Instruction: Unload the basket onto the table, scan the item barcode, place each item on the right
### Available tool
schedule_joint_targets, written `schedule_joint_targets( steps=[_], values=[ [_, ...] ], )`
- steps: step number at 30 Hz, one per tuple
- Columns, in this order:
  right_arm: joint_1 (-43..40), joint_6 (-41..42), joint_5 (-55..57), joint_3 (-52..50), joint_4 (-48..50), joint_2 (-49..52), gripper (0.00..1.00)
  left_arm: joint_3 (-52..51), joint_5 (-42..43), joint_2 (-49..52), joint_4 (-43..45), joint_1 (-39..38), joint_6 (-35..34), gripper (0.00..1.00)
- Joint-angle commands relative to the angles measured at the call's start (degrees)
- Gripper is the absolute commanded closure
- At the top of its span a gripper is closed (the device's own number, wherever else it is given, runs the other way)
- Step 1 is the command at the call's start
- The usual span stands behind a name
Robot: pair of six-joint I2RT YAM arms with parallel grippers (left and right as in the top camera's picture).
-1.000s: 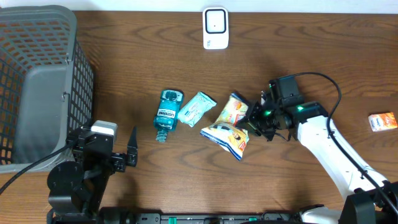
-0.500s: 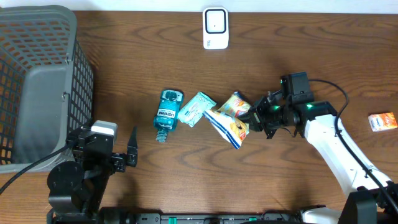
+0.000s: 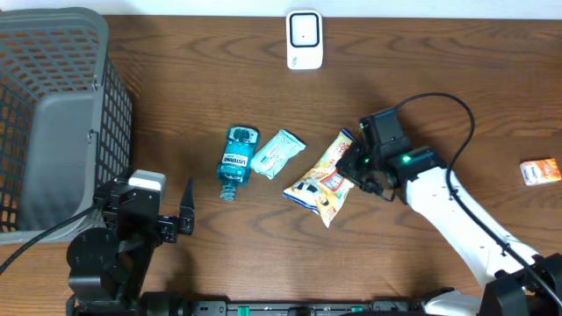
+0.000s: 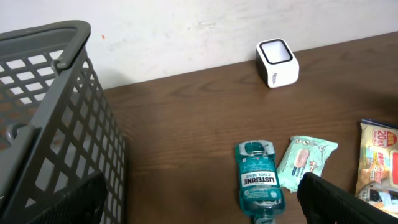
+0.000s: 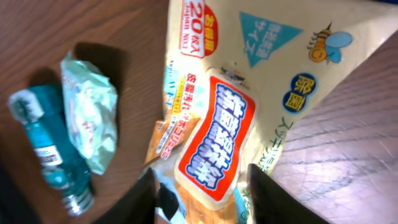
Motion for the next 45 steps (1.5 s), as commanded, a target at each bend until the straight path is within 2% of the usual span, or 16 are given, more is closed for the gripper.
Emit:
schedule_joint_targets(
  steps=[1,2,11,15,17,21,25,32,37,38,42,45],
  values=[
    [1.9,-1.5,5.4,1.3,0.4,-1.0,0.42,0.3,0.7,0.0,0.2,0.0,-0.5,0.02],
    [2.2,-1.8,5.5,1.7,0.7,-1.0,0.35,0.3,0.7,0.0,0.2,0.0,-0.5,0.02],
    [4.6,-3.6,9.1,14.2,-6.1,3.0,0.30,0.3,0.7,0.0,0.2,0.0,-0.5,0.02],
    [8.3,-3.2,11.8,20.6,-10.4,9.6,0.28,0.3,0.7,0.0,0.2,0.0,-0.5,0.02],
    [10.1,-0.3,15.1,25.0,-15.4,15.7,0.27,0.3,0.7,0.0,0.2,0.0,-0.5,0.02],
    [11.1,2.1,15.6,31.1,-22.3,25.1,0.27,0.3,0.7,0.0,0.2,0.0,-0.5,0.02],
    [11.2,4.7,15.6,35.1,-27.5,30.0,0.28,0.3,0.7,0.0,0.2,0.0,-0.5,0.02],
    [11.2,6.2,15.7,36.4,-31.8,28.0,0.30,0.3,0.7,0.0,0.2,0.0,-0.5,0.02],
    [11.0,6.6,15.9,34.3,-30.0,28.3,0.29,0.3,0.7,0.0,0.2,0.0,-0.5,0.02],
    [10.9,7.1,15.9,33.4,-29.7,28.6,0.31,0.3,0.7,0.0,0.2,0.0,-0.5,0.02],
    [10.5,11.8,15.9,28.7,-29.4,28.6,0.48,0.3,0.7,0.0,0.2,0.0,-0.5,0.02],
    [10.5,14.7,15.9,26.6,-29.0,28.6,0.46,0.3,0.7,0.0,0.2,0.0,-0.5,0.02]
  ],
)
